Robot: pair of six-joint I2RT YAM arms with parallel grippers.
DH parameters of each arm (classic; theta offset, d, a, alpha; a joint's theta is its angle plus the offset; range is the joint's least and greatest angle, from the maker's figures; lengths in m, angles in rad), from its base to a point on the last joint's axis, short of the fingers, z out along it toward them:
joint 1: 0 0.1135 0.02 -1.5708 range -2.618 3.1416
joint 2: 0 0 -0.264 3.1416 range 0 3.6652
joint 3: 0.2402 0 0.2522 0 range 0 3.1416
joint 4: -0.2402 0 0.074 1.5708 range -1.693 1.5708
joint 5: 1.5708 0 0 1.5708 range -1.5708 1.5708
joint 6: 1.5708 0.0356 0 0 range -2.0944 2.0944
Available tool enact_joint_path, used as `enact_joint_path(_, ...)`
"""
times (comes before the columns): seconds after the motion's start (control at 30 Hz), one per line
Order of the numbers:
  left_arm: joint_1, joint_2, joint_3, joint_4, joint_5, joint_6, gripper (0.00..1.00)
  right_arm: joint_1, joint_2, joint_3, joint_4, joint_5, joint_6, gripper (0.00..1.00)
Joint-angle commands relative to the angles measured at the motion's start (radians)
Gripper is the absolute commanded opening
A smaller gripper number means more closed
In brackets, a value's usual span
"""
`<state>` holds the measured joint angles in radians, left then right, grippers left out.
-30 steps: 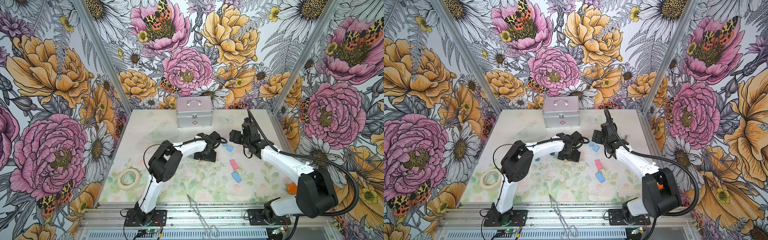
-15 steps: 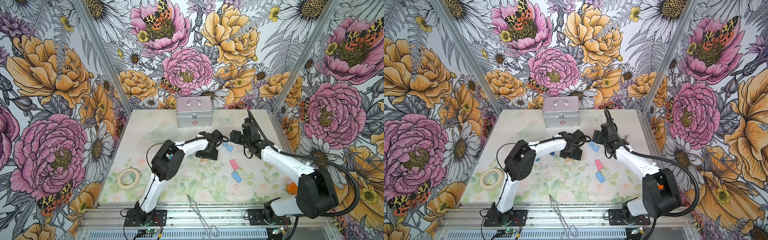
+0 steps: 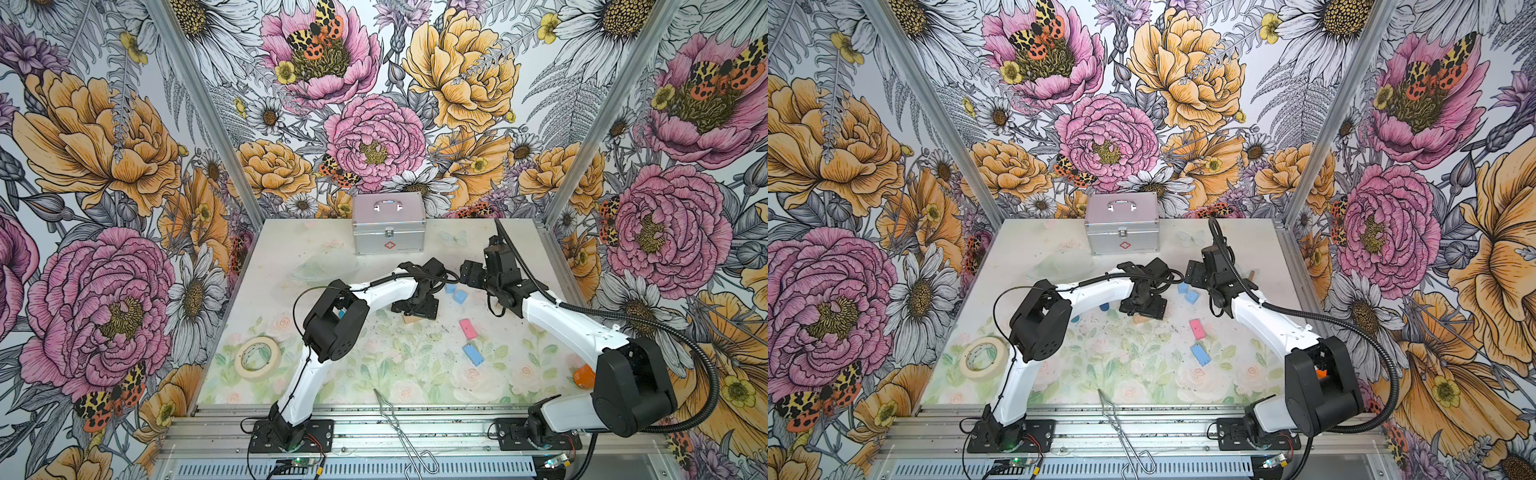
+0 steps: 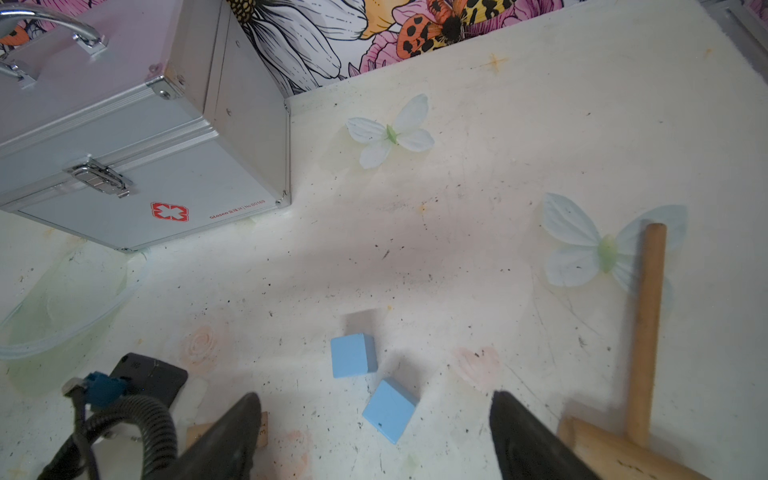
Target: Build the wood block tower
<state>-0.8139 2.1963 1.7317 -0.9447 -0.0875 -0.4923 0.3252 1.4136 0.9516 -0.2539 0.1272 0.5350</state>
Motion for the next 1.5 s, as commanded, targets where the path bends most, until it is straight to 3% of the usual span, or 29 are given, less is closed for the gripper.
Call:
enact_joint_path(0.0,-0.012,-0.065,0.043,0.003,-0.002,0.029,0.95,-0.006,-0.035,-0.005,-0.013,0.01,0.011,0.88)
enact_joint_path(0.4,-0.018,-0.137,0.048,-0.025,-0.033,0.059,0.96,-0.006,-0.037,-0.001,-0.02,-0.004,0.016,0.88)
enact_joint_path(0.47,-0.017,-0.16,0.03,-0.022,-0.046,0.051,0.84,-0.007,-0.037,0.002,-0.02,-0.008,0.012,0.88)
enact_joint_path(0.57,-0.021,-0.231,-0.022,-0.019,-0.074,0.021,0.42,-0.007,-0.031,0.014,-0.022,-0.029,0.002,0.84)
enact_joint_path(0.6,-0.025,-0.264,-0.053,-0.009,-0.08,0.011,0.21,-0.006,-0.028,0.021,-0.023,-0.041,-0.002,0.81)
enact_joint_path(0.63,-0.029,-0.302,-0.091,0.011,-0.077,-0.001,0.06,-0.006,-0.022,0.027,-0.023,-0.059,-0.008,0.74)
enact_joint_path(0.67,-0.031,-0.342,-0.136,0.041,-0.058,-0.011,0.0,-0.004,-0.015,0.034,-0.022,-0.075,-0.014,0.64)
enact_joint_path(0.83,-0.043,-0.563,-0.459,0.329,0.145,-0.075,0.0,0.019,0.039,0.073,-0.024,-0.184,-0.036,0.0)
enact_joint_path(1.13,0.041,-0.69,-0.865,0.643,0.212,-0.223,0.0,0.125,0.157,0.086,-0.023,-0.347,-0.041,0.0)
enact_joint_path(1.47,0.141,-0.634,-0.956,0.836,0.305,-0.237,0.0,0.153,0.284,0.087,-0.021,-0.421,-0.017,0.0)
